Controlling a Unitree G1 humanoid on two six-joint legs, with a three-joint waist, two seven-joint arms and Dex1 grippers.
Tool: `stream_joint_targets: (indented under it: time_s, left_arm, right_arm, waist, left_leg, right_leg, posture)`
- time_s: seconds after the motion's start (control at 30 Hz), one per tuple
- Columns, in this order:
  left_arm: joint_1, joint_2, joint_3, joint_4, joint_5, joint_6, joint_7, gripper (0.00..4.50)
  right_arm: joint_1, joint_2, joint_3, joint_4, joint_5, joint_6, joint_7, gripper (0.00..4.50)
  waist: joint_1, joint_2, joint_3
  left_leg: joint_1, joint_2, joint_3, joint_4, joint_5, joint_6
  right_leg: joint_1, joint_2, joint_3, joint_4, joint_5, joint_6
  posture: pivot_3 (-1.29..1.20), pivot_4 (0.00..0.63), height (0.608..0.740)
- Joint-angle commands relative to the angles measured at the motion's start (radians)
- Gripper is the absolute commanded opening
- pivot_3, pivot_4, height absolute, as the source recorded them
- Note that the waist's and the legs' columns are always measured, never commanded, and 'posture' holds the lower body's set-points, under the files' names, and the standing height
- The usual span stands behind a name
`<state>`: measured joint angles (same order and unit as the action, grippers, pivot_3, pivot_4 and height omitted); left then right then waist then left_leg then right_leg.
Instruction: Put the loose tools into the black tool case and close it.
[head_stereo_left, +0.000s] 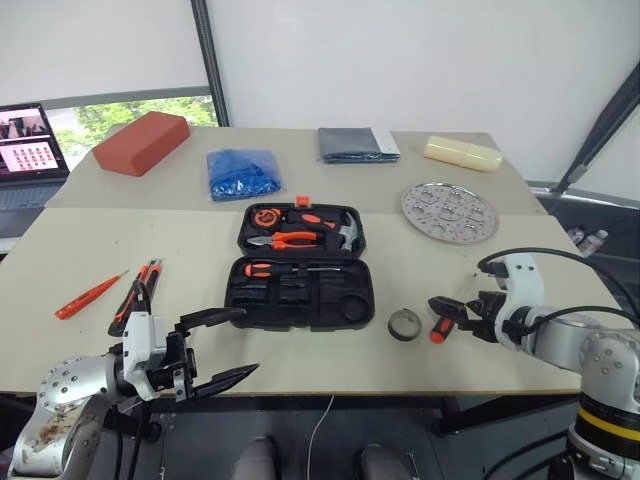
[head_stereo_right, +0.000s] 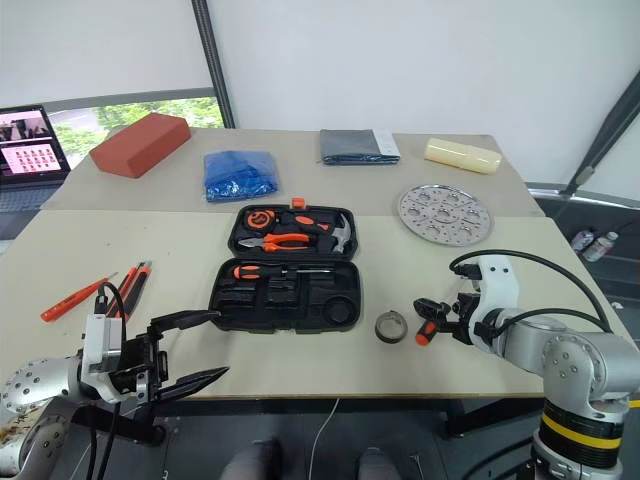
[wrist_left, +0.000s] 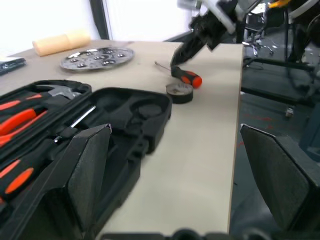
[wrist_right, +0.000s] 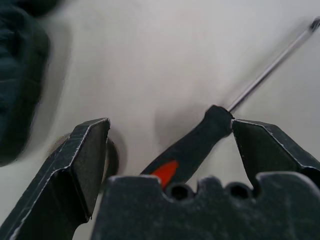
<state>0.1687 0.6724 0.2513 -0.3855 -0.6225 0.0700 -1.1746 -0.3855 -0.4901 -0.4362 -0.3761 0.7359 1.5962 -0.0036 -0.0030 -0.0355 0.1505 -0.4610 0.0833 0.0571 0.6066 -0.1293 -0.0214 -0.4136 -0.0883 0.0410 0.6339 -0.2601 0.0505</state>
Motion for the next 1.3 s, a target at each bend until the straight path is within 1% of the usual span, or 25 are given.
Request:
stream_joint_targets:
  time_s: [0.03,0.1,0.2,0.23,0.27,0.37,0.4,0.43,0.47,0.57,0.6,0.63,0.67,0.7,0.73,0.77,0.8,0.87,0.93,0.97,1.0,1.13,1.23,1.3]
  left_arm:
    - [0.016,0.004,0.002,-0.082,-0.021,0.013,0.029,4.42]
    - [0.022,0.007,0.000,-0.102,-0.022,0.017,0.038,4.42]
    - [0.024,0.006,-0.002,-0.121,-0.022,0.021,0.044,4.50]
    - [0.024,0.004,-0.005,-0.124,-0.020,0.019,0.044,4.50]
    - [0.022,0.001,-0.012,-0.126,-0.018,0.018,0.046,4.50]
    - [0.010,-0.005,-0.033,-0.113,-0.010,0.009,0.040,4.50]
    - [0.004,-0.006,-0.041,-0.106,-0.007,0.006,0.039,4.50]
    - [0.000,-0.006,-0.048,-0.100,-0.004,0.005,0.037,4.50]
    - [-0.003,-0.007,-0.053,-0.093,-0.001,0.002,0.036,4.50]
    - [-0.006,-0.012,-0.058,-0.075,0.000,0.003,0.040,4.50]
    - [-0.007,-0.025,-0.047,-0.056,0.000,0.004,0.062,4.50]
    - [-0.004,-0.032,-0.034,-0.037,-0.003,0.011,0.080,4.50]
    - [0.001,-0.039,-0.021,-0.022,-0.002,0.013,0.096,4.50]
    - [0.006,-0.049,-0.006,-0.007,-0.003,0.017,0.117,4.50]
    - [0.012,-0.058,0.006,0.002,-0.009,0.027,0.139,4.50]
    - [0.015,-0.076,0.021,0.014,-0.005,0.023,0.173,4.50]
    - [0.015,-0.095,0.035,0.028,0.003,0.018,0.211,4.50]
    - [0.022,-0.137,0.061,0.034,0.000,0.031,0.293,4.50]
    - [0.053,-0.171,0.069,0.002,-0.002,0.035,0.342,4.50]
    - [0.061,-0.179,0.070,-0.007,0.001,0.033,0.352,4.50]
    - [0.068,-0.181,0.070,-0.015,0.004,0.033,0.358,4.50]
    - [0.085,-0.160,0.069,-0.037,0.019,0.041,0.367,4.50]
    - [0.103,-0.138,0.075,-0.059,0.006,0.063,0.361,4.50]
    - [0.116,-0.133,0.079,-0.070,0.004,0.064,0.365,4.50]
  right_arm:
    - [0.000,-0.002,0.023,0.022,-0.036,0.018,-0.031,4.50]
    - [0.005,-0.016,0.039,0.036,-0.059,0.018,-0.039,4.50]
    - [0.015,-0.028,0.043,0.050,-0.061,0.018,-0.044,3.76]
    - [0.023,-0.030,0.047,0.049,-0.052,0.018,-0.043,3.46]
    - [0.029,-0.031,0.047,0.050,-0.043,0.018,-0.044,2.97]
    - [0.030,0.001,0.026,0.051,-0.035,0.018,-0.068,2.08]
    - [0.025,0.012,0.017,0.050,-0.042,0.018,-0.078,1.62]
    - [0.021,0.020,0.009,0.047,-0.052,0.018,-0.084,1.34]
    - [0.017,0.032,-0.005,0.042,-0.061,0.018,-0.092,1.15]
    - [-0.011,0.074,-0.050,0.000,-0.088,0.003,-0.075,1.09]
    - [-0.006,0.008,0.016,-0.026,-0.112,-0.135,0.008,1.09]
    - [-0.007,-0.067,0.092,-0.041,-0.136,-0.293,0.139,1.09]
    - [-0.012,-0.133,0.162,-0.049,-0.155,-0.435,0.279,1.09]
    - [-0.026,-0.186,0.228,-0.040,-0.172,-0.576,0.434,1.09]
    - [-0.047,-0.221,0.279,-0.020,-0.188,-0.681,0.556,1.09]
    - [-0.080,-0.256,0.348,0.019,-0.227,-0.774,0.642,1.09]
    - [-0.119,-0.275,0.410,0.065,-0.265,-0.864,0.723,1.09]
    - [-0.227,-0.303,0.573,0.177,-0.377,-1.028,0.887,1.09]
    - [-0.371,-0.251,0.725,0.338,-0.485,-1.181,1.019,1.09]
    - [-0.420,-0.223,0.766,0.402,-0.517,-1.232,1.055,1.09]
    - [-0.461,-0.196,0.797,0.461,-0.545,-1.265,1.079,1.09]
    - [-0.596,-0.103,0.939,0.690,-0.707,-1.286,1.116,1.09]
    - [-0.642,-0.065,0.988,0.791,-0.789,-1.348,1.132,1.09]
    - [-0.667,-0.033,1.000,0.840,-0.822,-1.375,1.132,1.09]
  waist:
    - [-0.001,0.000,0.000]
    - [-0.003,0.000,0.000]
    - [-0.003,0.000,0.000]
    - [-0.003,0.000,0.000]
    - [-0.003,0.000,0.000]
    - [-0.004,0.000,0.000]
    - [-0.004,0.000,0.000]
    - [-0.005,0.000,0.000]
    - [-0.006,-0.001,0.000]
    - [-0.010,-0.001,-0.001]
    - [-0.011,0.000,-0.001]
    - [-0.012,0.001,0.000]
    - [-0.013,0.006,0.003]
    - [-0.015,0.010,0.006]
    - [-0.019,0.012,0.007]
    - [-0.027,0.012,0.007]
    - [-0.034,0.011,0.007]
    - [-0.041,0.011,0.007]
    - [-0.045,0.010,0.007]
    - [-0.046,0.010,0.007]
    - [-0.045,0.009,0.007]
    - [-0.028,0.009,0.008]
    - [-0.011,0.009,0.008]
    - [-0.009,0.009,0.008]
  left_leg:
    - [0.000,0.000,0.000,0.000,0.000,0.000]
    - [0.000,0.000,0.001,0.002,0.000,0.000]
    - [0.003,0.000,0.000,0.005,0.000,0.000]
    - [0.005,0.000,0.000,0.006,0.000,0.000]
    - [0.005,0.000,0.001,0.006,0.000,0.000]
    - [0.005,0.000,0.002,0.007,-0.003,-0.005]
    - [0.005,0.000,0.002,0.007,-0.003,-0.005]
    - [0.005,0.000,0.002,0.007,-0.003,-0.005]
    - [0.005,0.000,0.002,0.007,-0.003,-0.005]
    - [0.005,0.000,0.002,0.007,-0.002,-0.004]
    - [0.005,0.000,0.002,0.007,-0.002,-0.003]
    - [0.005,0.000,0.002,0.007,0.002,0.002]
    - [0.004,0.000,0.002,0.007,0.002,0.002]
    - [0.003,-0.001,0.003,0.008,0.002,0.003]
    - [0.003,-0.001,0.003,0.008,0.003,0.003]
    - [0.004,-0.001,0.004,0.008,0.003,0.004]
    - [0.005,0.000,0.002,0.008,0.003,0.004]
    - [0.006,0.002,0.000,0.007,0.003,0.004]
    - [0.007,0.003,-0.002,0.006,0.003,0.004]
    - [0.007,0.003,-0.001,0.006,0.003,0.004]
    - [0.006,0.003,-0.002,0.006,0.003,0.004]
    - [0.003,0.003,-0.001,0.006,0.003,0.003]
    - [0.002,0.002,0.000,0.006,0.003,0.002]
    - [0.001,0.002,0.002,0.006,0.002,0.000]
  right_leg:
    - [0.000,0.000,0.000,0.000,0.000,0.000]
    - [0.001,-0.001,0.001,0.000,0.000,0.000]
    - [0.005,-0.001,0.000,-0.001,0.001,-0.001]
    - [0.008,-0.001,0.000,-0.002,-0.001,-0.006]
    - [0.009,-0.001,0.000,-0.003,-0.001,-0.008]
    - [0.008,-0.002,0.000,-0.004,-0.001,-0.007]
    - [0.008,-0.002,0.000,-0.004,-0.001,-0.008]
    - [0.008,-0.002,0.000,-0.004,0.000,-0.008]
    - [0.009,-0.002,0.000,-0.004,0.001,-0.009]
    - [0.009,-0.001,0.000,-0.003,0.003,-0.010]
    - [0.009,-0.001,0.001,-0.003,0.003,-0.010]
    - [0.009,-0.001,0.001,-0.003,0.003,-0.009]
    - [0.008,-0.002,0.001,-0.003,0.003,-0.009]
    - [0.007,-0.002,0.002,-0.004,0.004,-0.008]
    - [0.007,-0.003,0.004,-0.004,0.003,-0.007]
    - [0.006,-0.002,0.004,-0.004,0.002,-0.004]
    - [0.007,0.001,0.004,-0.004,0.000,-0.001]
    - [0.008,0.004,0.003,-0.003,0.000,-0.001]
    - [0.008,0.005,0.004,-0.003,0.002,0.001]
    - [0.008,0.006,0.004,-0.003,0.003,0.001]
    - [0.007,0.006,0.004,-0.002,0.005,-0.002]
    - [0.004,0.006,0.004,-0.001,0.006,-0.003]
    - [0.002,0.005,0.004,-0.002,0.006,-0.003]
    - [-0.004,0.003,0.004,-0.002,0.006,-0.003]
  posture:
    - [0.00,0.150,0.740]
    - [0.00,0.150,0.740]
    - [0.00,0.150,0.740]
    - [0.00,0.150,0.740]
    - [0.00,0.150,0.740]
    - [0.00,0.150,0.740]
    - [0.00,0.150,0.740]
    - [0.00,0.150,0.740]
    - [0.00,0.150,0.740]
    - [0.00,0.150,0.740]
    - [0.00,0.150,0.740]
    - [0.00,0.150,0.740]
    - [0.00,0.150,0.740]
    - [0.00,0.150,0.740]
    - [0.00,0.150,0.740]
    - [0.00,0.150,0.740]
    - [0.00,0.150,0.740]
    - [0.00,0.150,0.740]
    - [0.00,0.150,0.740]
    - [0.00,0.150,0.740]
    - [0.00,0.150,0.740]
    - [0.00,0.150,0.740]
    - [0.00,0.150,0.740]
    - [0.00,0.150,0.740]
